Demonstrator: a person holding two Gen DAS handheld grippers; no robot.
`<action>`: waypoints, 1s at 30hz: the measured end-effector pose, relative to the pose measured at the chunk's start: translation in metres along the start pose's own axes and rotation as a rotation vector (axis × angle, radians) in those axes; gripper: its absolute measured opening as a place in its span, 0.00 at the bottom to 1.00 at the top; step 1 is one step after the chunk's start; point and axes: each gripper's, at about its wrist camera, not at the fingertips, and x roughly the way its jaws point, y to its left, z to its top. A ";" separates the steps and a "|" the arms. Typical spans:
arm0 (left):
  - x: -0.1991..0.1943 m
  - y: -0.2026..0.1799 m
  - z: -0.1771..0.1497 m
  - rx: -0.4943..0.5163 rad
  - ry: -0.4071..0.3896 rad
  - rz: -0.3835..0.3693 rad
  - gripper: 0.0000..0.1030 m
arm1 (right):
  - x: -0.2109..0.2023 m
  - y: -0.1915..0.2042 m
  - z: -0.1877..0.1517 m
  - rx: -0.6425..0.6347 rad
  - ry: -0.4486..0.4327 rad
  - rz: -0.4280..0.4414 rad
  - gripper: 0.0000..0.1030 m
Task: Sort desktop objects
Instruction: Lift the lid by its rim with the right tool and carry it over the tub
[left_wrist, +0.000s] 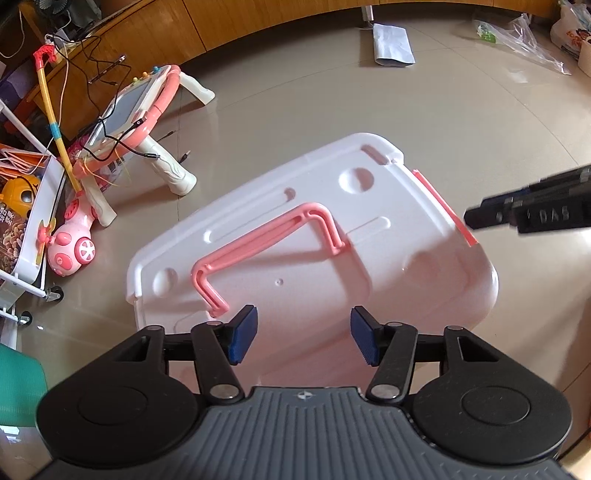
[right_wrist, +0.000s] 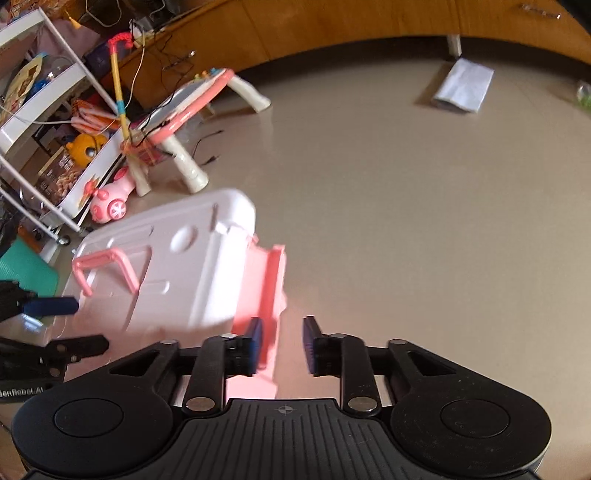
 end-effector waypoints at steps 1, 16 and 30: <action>0.000 0.000 0.000 0.000 0.000 0.001 0.58 | 0.003 0.001 -0.001 -0.002 0.005 0.000 0.26; 0.002 0.001 0.002 -0.005 -0.002 0.019 0.61 | -0.001 0.003 -0.004 0.024 -0.001 0.045 0.05; 0.001 0.005 -0.001 -0.037 -0.010 0.008 0.63 | -0.020 0.052 0.006 -0.168 -0.030 0.021 0.06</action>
